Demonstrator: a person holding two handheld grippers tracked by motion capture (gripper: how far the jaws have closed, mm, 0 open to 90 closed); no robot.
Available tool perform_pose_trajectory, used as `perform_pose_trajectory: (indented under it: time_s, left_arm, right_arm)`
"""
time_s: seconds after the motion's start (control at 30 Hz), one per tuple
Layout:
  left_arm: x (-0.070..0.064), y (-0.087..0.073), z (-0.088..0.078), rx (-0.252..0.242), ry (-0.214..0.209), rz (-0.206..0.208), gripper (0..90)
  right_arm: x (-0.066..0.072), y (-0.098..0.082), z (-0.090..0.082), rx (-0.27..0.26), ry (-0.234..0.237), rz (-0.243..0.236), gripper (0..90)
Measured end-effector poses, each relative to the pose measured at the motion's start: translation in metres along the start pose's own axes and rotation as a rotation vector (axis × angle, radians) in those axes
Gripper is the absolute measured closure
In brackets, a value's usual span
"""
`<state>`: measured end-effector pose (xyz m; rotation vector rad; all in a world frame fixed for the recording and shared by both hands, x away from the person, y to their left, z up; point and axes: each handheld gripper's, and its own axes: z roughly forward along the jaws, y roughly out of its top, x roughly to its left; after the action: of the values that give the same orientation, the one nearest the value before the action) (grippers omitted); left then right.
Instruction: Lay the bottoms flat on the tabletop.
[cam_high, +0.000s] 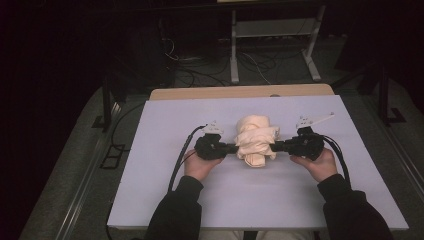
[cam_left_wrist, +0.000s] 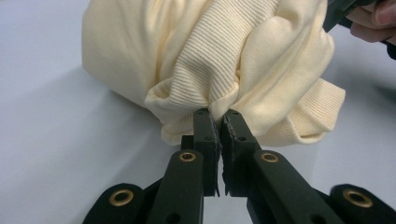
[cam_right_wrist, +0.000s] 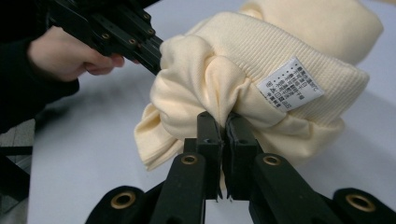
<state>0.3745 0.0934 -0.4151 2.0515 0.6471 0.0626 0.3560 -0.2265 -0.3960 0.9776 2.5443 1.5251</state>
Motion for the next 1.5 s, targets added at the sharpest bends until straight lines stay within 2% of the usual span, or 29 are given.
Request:
perform_pose_trajectory:
  time_s: [0.13, 0.2, 0.3, 0.47, 0.6, 0.63, 0.7, 0.87, 1.03, 1.1, 1.2, 1.23, 1.27, 1.37, 1.5]
  left_arm:
    - [-0.001, 0.005, -0.007, -0.035, 0.006, 0.000, 84.7]
    - [-0.001, 0.006, -0.010, -0.046, 0.006, 0.001, 84.9]
    - [-0.001, 0.010, -0.020, -0.088, 0.014, -0.003, 85.9]
    - [0.000, 0.011, -0.022, -0.095, 0.023, -0.002, 86.0]
    - [0.000, 0.018, -0.028, -0.112, 0.025, 0.002, 86.0]
    - [-0.001, 0.023, -0.036, -0.142, 0.027, 0.007, 86.0]
    - [-0.001, 0.025, -0.041, -0.168, 0.025, 0.005, 85.9]
    - [0.000, 0.023, -0.043, -0.156, 0.032, 0.006, 85.9]
    - [0.001, 0.026, -0.046, -0.173, 0.036, -0.003, 85.9]
    - [0.001, 0.029, -0.049, -0.173, 0.041, -0.001, 85.8]
    - [0.000, 0.036, -0.053, -0.142, 0.057, 0.013, 85.8]
    - [0.000, 0.042, -0.055, -0.137, 0.064, 0.017, 85.8]
    - [0.000, 0.042, -0.055, -0.137, 0.064, 0.017, 85.8]
    - [-0.001, 0.056, -0.060, -0.152, 0.071, 0.027, 85.8]
    - [-0.003, 0.064, -0.063, -0.154, 0.078, 0.045, 85.8]
  right_arm:
    - [0.004, 0.006, -0.005, -0.039, -0.001, 0.007, 84.9]
    - [0.005, 0.007, -0.006, -0.045, -0.001, 0.008, 84.9]
    - [0.005, 0.010, -0.009, -0.056, -0.004, 0.020, 84.9]
    - [0.006, 0.012, -0.011, -0.061, 0.001, 0.029, 84.9]
    - [0.012, 0.024, -0.015, -0.072, -0.006, 0.015, 85.0]
    - [0.017, 0.034, -0.019, -0.081, -0.010, 0.001, 84.9]
    - [0.020, 0.040, -0.022, -0.085, -0.013, -0.008, 85.0]
    - [0.023, 0.046, -0.022, -0.082, -0.011, -0.010, 84.9]
    - [0.024, 0.048, -0.021, -0.085, -0.018, -0.006, 84.9]
    - [0.026, 0.056, -0.024, -0.094, -0.025, -0.014, 84.9]
    - [0.027, 0.065, -0.027, -0.091, -0.034, -0.022, 84.9]
    - [0.029, 0.075, -0.030, -0.083, -0.055, -0.039, 84.9]
    - [0.030, 0.080, -0.032, -0.079, -0.064, -0.044, 84.9]
    - [0.034, 0.091, -0.037, -0.079, -0.082, -0.061, 84.9]
    - [0.038, 0.103, -0.044, -0.107, -0.084, -0.067, 84.9]
